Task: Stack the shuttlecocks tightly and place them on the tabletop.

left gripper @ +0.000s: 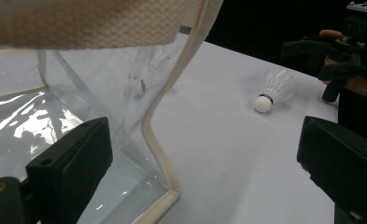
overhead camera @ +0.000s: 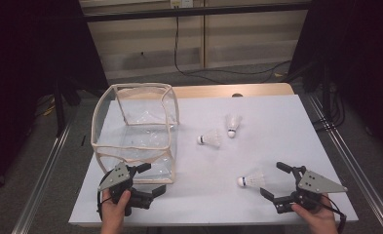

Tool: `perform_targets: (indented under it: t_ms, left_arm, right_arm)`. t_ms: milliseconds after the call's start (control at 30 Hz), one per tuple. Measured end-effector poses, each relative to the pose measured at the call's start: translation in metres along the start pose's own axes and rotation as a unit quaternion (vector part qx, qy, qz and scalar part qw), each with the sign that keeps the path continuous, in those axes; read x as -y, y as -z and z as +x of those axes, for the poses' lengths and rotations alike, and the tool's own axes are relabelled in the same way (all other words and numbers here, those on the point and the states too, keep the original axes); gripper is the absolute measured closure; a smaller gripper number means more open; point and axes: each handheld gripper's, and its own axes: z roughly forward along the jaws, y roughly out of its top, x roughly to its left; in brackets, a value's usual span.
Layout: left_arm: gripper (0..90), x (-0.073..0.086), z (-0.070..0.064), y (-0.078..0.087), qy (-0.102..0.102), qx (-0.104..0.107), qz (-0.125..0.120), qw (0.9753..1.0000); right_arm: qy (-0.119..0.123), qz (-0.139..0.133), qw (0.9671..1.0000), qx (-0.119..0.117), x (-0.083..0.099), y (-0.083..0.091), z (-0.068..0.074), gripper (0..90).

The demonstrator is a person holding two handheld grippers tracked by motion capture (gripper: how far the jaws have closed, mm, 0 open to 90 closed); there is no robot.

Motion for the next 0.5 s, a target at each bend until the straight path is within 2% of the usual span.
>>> perform_targets:
  t_ms: [200,500]
  left_arm:
    - [3.5,0.0003,0.0006,0.0004,-0.005,0.0,0.0,1.0]
    - [3.5,0.0018,0.0021,0.0027,-0.007,-0.001,0.001,1.0]
  right_arm:
    - [-0.003,0.007,1.0,-0.004,-0.0008,-0.0024,0.0009,0.3]
    - [-0.02,0.027,0.9994,-0.013,-0.001,-0.005,0.0005,1.2]
